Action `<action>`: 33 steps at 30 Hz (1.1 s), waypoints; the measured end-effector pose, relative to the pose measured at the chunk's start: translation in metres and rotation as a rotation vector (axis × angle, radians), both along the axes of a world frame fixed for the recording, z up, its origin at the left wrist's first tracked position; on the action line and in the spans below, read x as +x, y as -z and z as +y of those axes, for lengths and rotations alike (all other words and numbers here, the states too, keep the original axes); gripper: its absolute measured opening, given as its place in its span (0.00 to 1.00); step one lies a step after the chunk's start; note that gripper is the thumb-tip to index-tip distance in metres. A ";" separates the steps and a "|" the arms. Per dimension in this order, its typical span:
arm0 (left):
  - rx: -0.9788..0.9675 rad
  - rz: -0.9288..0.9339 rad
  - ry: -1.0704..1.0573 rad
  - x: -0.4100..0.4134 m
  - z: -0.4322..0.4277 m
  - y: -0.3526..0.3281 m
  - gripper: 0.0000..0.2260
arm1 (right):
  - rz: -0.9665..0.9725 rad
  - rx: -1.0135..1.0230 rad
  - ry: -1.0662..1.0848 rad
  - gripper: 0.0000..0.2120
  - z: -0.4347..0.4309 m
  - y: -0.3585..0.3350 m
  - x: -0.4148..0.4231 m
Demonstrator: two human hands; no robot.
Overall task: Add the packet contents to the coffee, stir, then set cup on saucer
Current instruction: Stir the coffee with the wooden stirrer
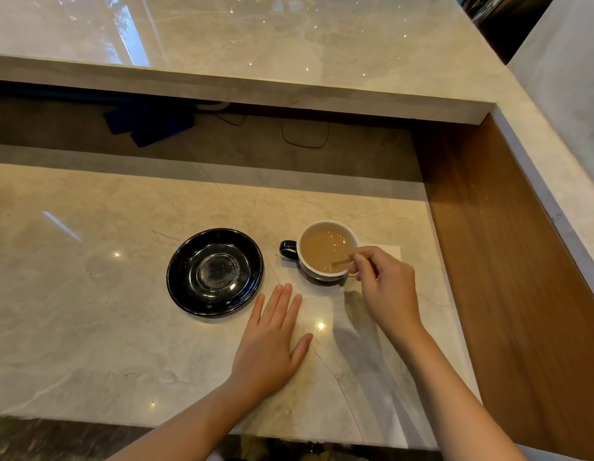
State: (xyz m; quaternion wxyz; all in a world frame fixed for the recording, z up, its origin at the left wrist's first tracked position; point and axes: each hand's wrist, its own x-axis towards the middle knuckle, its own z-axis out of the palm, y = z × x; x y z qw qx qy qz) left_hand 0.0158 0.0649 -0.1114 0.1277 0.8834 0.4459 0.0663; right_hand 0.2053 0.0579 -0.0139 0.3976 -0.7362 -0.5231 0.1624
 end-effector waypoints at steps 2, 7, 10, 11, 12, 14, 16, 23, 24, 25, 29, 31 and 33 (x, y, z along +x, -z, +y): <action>0.007 0.006 0.002 0.000 0.000 0.000 0.28 | -0.005 -0.001 -0.022 0.08 -0.001 -0.002 -0.006; 0.013 0.021 0.001 0.000 0.000 0.001 0.28 | -0.008 0.072 -0.020 0.08 -0.003 -0.018 -0.001; 0.014 0.015 -0.003 0.000 0.000 0.002 0.28 | -0.064 0.123 -0.018 0.07 -0.003 -0.028 0.004; 0.014 0.017 -0.002 0.000 0.000 0.002 0.28 | -0.078 0.132 -0.014 0.07 -0.003 -0.032 0.006; 0.016 0.020 -0.001 0.000 0.000 0.002 0.28 | -0.087 0.143 -0.011 0.07 -0.003 -0.034 0.007; 0.020 0.022 0.002 0.000 0.000 0.002 0.28 | -0.097 0.167 -0.005 0.07 -0.003 -0.040 0.010; 0.024 0.023 0.007 0.000 0.000 0.002 0.28 | -0.096 0.176 0.002 0.07 -0.004 -0.044 0.014; 0.030 0.023 0.017 0.000 0.000 0.000 0.28 | -0.087 0.127 0.022 0.08 0.001 -0.044 0.023; 0.030 0.024 0.017 0.000 0.000 0.000 0.28 | -0.088 0.111 0.020 0.08 0.001 -0.042 0.024; 0.031 0.023 0.016 0.000 0.000 0.000 0.28 | -0.089 0.097 0.019 0.08 0.002 -0.040 0.025; 0.028 0.018 0.019 0.000 0.001 0.001 0.28 | -0.078 0.077 0.037 0.08 0.001 -0.036 0.028; 0.028 0.018 0.018 0.000 0.001 0.001 0.28 | -0.080 0.082 0.047 0.08 0.001 -0.036 0.028; 0.025 0.022 0.018 0.000 0.001 0.001 0.29 | -0.094 0.091 0.045 0.08 0.000 -0.036 0.026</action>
